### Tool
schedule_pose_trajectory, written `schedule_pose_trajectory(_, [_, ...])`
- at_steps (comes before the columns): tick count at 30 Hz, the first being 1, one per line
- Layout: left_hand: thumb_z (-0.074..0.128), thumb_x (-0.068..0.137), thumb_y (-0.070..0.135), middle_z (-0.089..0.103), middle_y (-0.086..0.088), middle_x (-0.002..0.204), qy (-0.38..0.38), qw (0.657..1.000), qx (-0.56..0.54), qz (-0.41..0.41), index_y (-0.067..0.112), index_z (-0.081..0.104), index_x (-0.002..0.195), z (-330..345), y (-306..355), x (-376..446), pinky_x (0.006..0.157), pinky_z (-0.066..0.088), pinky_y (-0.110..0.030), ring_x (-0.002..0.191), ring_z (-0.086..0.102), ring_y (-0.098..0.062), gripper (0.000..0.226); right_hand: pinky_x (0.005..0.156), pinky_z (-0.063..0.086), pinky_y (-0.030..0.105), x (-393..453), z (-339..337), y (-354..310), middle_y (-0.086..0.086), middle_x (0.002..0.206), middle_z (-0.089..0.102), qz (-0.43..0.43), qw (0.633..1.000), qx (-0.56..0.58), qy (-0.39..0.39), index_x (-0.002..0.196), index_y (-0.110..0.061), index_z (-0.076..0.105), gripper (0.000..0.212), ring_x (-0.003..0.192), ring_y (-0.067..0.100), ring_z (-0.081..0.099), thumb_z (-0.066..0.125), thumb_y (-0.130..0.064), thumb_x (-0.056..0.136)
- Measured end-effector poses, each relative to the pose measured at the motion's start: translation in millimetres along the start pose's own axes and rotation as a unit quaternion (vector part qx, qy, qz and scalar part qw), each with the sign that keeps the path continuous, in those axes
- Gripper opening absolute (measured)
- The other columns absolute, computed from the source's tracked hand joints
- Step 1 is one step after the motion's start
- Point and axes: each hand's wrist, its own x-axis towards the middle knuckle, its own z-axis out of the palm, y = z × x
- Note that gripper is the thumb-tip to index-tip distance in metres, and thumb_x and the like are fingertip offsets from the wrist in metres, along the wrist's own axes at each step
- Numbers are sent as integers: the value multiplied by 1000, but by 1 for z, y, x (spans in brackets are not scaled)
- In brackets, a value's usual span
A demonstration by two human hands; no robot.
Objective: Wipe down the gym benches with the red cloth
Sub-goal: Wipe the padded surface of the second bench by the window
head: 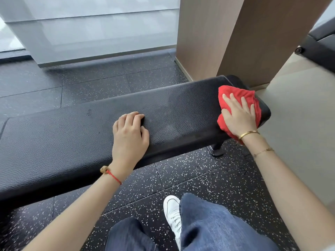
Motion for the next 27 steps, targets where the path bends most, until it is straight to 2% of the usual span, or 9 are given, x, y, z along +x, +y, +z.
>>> schedule_pose_trajectory(7, [51, 90, 17, 57, -6, 131, 0, 1000, 8, 1, 12, 59, 123, 1, -1, 0, 110, 33, -45, 126, 46, -31, 34, 120, -5, 50, 63, -9, -2, -11, 163, 10, 41, 998, -3, -36, 152, -41, 20, 54, 150, 28, 3, 28, -39, 98])
schedule_pose_trajectory(12, [46, 87, 21, 56, -4, 129, 1, 1000, 27, 0, 13, 58, 119, 1, 2, 3, 108, 35, -45, 125, 46, -30, 35, 119, -6, 54, 103, -2, -35, -9, 163, 10, 22, 999, -6, -47, 152, -40, 20, 55, 150, 30, 2, 27, -39, 98])
schedule_pose_trajectory(16, [46, 87, 22, 56, -4, 128, 3, 1000, 27, 3, 13, 57, 118, 2, 0, 3, 108, 35, -45, 124, 47, -29, 34, 119, -4, 55, 99, 7, -77, -9, 163, 13, -58, 996, -8, -62, 151, -41, 21, 56, 150, 30, 7, 29, -37, 96])
schedule_pose_trajectory(21, [50, 89, 19, 58, -3, 130, 5, 1000, 6, 2, 14, 60, 121, -1, -1, 1, 110, 33, -42, 126, 47, -28, 34, 121, -4, 50, 40, 20, -129, -13, 162, 12, -193, 978, 7, -73, 151, -43, 18, 57, 151, 24, 6, 34, -37, 97])
schedule_pose_trajectory(25, [54, 90, 14, 61, -4, 131, 2, 1000, -28, 4, 11, 64, 121, -8, -3, -1, 112, 34, -40, 128, 50, -26, 32, 121, -2, 48, -23, 20, -128, -15, 161, 14, -299, 952, 2, -67, 151, -44, 19, 59, 151, 20, 7, 39, -39, 96])
schedule_pose_trajectory(27, [56, 88, 10, 64, -5, 127, 12, 999, -33, 9, 10, 67, 115, -15, -4, -3, 111, 35, -40, 126, 53, -27, 29, 122, 0, 46, -39, 19, -118, -16, 160, 17, -320, 945, 6, -67, 151, -44, 21, 58, 150, 19, 8, 41, -39, 96])
